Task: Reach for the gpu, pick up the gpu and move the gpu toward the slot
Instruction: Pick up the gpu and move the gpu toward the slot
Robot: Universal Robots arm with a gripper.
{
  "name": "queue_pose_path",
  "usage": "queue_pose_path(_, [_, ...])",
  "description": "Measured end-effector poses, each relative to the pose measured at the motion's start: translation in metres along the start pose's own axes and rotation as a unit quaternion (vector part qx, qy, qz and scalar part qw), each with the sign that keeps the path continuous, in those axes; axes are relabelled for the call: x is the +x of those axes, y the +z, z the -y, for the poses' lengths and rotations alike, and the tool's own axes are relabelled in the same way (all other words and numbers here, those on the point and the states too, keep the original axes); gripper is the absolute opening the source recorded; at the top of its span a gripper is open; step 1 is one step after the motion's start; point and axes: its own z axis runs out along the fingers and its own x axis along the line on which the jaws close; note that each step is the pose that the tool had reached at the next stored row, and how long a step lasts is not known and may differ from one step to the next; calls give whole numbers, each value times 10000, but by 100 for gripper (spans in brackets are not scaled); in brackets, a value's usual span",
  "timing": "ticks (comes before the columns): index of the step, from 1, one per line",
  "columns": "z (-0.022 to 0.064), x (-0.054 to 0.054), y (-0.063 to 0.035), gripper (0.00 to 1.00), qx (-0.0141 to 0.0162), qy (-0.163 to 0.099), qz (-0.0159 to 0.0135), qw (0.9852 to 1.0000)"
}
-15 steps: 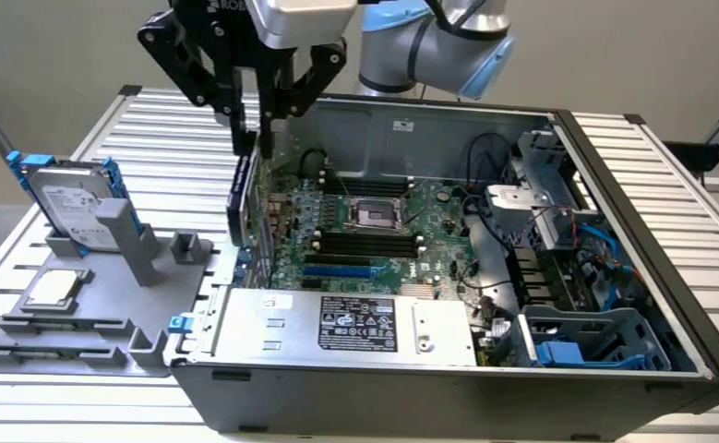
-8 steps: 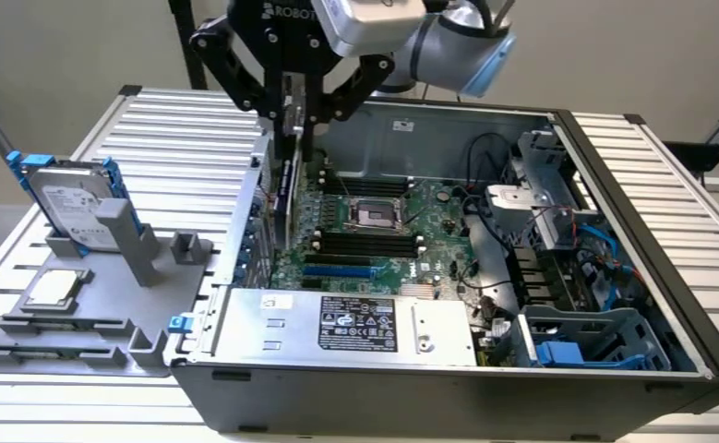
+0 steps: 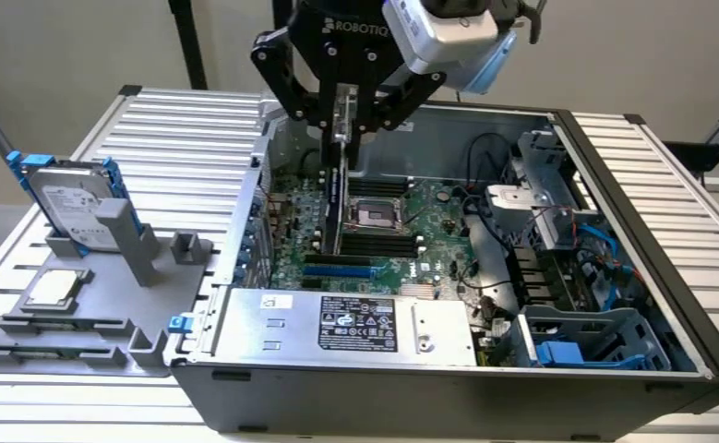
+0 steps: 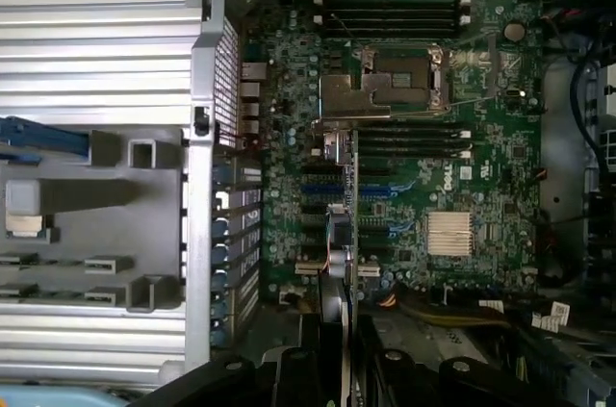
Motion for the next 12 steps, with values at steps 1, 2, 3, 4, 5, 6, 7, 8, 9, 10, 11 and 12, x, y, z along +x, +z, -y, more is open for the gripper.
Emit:
queue_pose_path(1, [-4,-45,6,26,0,0,0,10000])
queue_pose_path(2, [-8,-91,12,26,0,0,0,10000])
queue_pose_path(3, [-13,-137,17,26,0,0,0,10000])
queue_pose_path(4, [-19,-184,22,26,0,0,0,10000])
queue_pose_path(5, [-27,-226,26,26,0,0,0,10000])
queue_pose_path(6, [-38,-273,30,26,0,-1,0,10000])
queue_pose_path(7, [-52,-319,33,26,0,0,0,10000])
queue_pose_path(8, [-68,-364,35,26,0,0,0,10000])
queue_pose_path(9, [-85,-409,38,26,0,0,0,10000])
queue_pose_path(10, [-105,-452,39,26,1,0,0,10000])
queue_pose_path(11, [-128,-491,43,26,0,0,0,10000])
queue_pose_path(12, [-156,-525,47,26,0,0,0,10000])
